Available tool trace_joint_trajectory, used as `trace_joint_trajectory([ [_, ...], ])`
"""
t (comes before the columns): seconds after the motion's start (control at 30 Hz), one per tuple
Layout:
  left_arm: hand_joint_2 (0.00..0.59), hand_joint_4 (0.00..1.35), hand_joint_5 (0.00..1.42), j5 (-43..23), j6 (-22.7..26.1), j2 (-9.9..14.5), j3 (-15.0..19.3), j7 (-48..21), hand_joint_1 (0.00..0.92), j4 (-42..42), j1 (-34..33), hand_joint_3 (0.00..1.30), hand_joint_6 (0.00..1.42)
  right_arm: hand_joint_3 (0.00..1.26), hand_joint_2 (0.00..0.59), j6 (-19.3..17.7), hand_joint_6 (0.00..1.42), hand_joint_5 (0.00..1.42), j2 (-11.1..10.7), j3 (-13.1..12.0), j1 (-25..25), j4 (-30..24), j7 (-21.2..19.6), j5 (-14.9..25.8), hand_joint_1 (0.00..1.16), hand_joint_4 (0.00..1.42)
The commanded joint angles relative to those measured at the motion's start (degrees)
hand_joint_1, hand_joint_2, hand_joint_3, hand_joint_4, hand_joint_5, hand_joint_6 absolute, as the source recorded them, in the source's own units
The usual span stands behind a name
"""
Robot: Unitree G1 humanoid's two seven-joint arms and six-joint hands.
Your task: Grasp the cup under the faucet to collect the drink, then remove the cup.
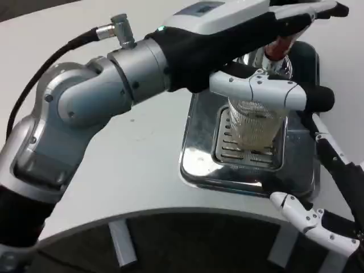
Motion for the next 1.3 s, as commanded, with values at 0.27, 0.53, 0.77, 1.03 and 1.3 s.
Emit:
trace_joint_trajectory([
  [0.27,0.050,0.00,0.06,2.83,-0.28,1.75,-1.97,-2.72,0.000,3.07,2.51,0.08,0.17,0.00,0.310,-0.35,0.06,0.00,1.27,2.23,-3.31,3.87,-3.42,0.23,0.55,0.00],
  [0.53,0.050,0.00,0.06,2.88,-1.15,2.02,-1.77,-2.65,0.000,3.52,2.52,0.08,0.17,0.00,0.302,-1.03,0.05,0.00,3.76,4.57,-4.92,6.84,-8.07,-1.18,0.57,0.00],
  [0.77,0.050,0.00,0.06,3.15,-2.08,2.38,-1.87,-2.72,0.000,3.64,2.38,0.08,0.17,0.00,0.301,-0.21,0.04,0.00,4.97,5.34,-6.85,8.38,-10.33,-1.08,0.58,0.00],
  [1.03,0.050,0.00,0.06,3.32,-2.55,2.68,-1.87,-2.89,0.000,3.45,2.06,0.08,0.17,0.00,0.292,0.42,0.02,0.00,5.51,5.68,-8.03,9.02,-10.86,-1.24,0.59,0.00],
  [1.3,0.050,0.00,0.06,3.26,-2.44,3.00,-1.87,-3.11,0.000,2.70,2.09,0.08,0.17,0.00,0.287,0.17,0.02,0.00,6.30,6.25,-8.78,10.72,-12.23,-1.25,0.59,0.00],
])
